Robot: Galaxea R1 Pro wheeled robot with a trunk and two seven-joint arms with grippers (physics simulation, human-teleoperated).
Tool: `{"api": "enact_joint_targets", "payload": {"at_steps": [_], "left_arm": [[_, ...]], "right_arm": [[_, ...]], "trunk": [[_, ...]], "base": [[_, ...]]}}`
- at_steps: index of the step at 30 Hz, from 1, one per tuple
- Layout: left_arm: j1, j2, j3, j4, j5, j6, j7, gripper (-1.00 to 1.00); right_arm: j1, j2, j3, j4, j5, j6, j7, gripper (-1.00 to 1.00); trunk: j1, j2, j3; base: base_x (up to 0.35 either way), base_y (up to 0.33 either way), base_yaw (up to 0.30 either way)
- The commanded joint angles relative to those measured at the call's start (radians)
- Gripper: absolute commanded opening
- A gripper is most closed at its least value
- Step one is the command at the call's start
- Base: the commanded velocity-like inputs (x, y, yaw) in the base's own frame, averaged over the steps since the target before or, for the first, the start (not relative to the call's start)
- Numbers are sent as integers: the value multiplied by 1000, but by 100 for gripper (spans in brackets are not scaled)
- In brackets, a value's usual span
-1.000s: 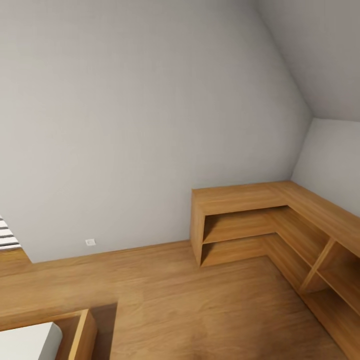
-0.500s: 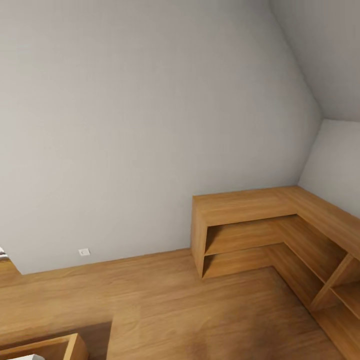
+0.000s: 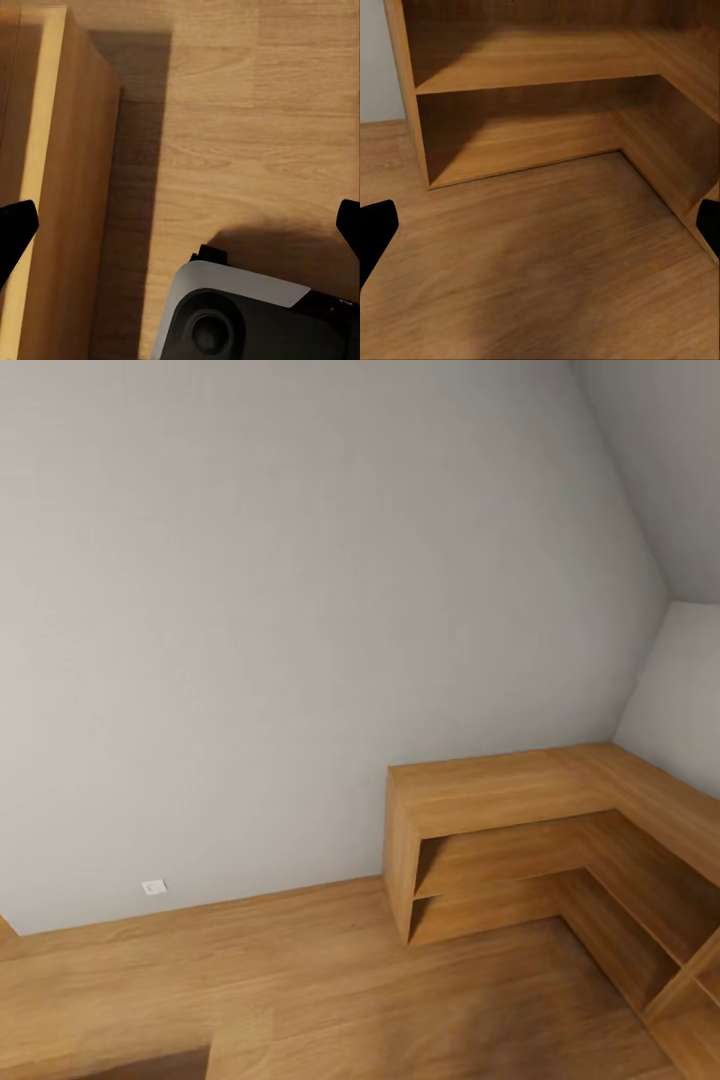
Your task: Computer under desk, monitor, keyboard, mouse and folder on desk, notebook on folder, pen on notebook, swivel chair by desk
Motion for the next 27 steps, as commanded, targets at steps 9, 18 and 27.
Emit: {"api": "enact_joint_targets", "payload": {"at_steps": [9,18,27], "left_arm": [[0,1,-9,-2,9,-2,6,100],[0,1,-9,-2,9,-1,6,100],[0,1,-9,-1,9,2,8,100]], "right_arm": [[-1,1,9,2,-4,-2,-5,100],[-1,1,9,2,-4,-2,-5,100],[-1,1,9,2,-4,-2,-5,100]], "trunk": [[1,-1,-1],[1,-1,-1],[1,-1,-1]], "base": [[276,0,0],[241,0,0],[220,0,0]]}}
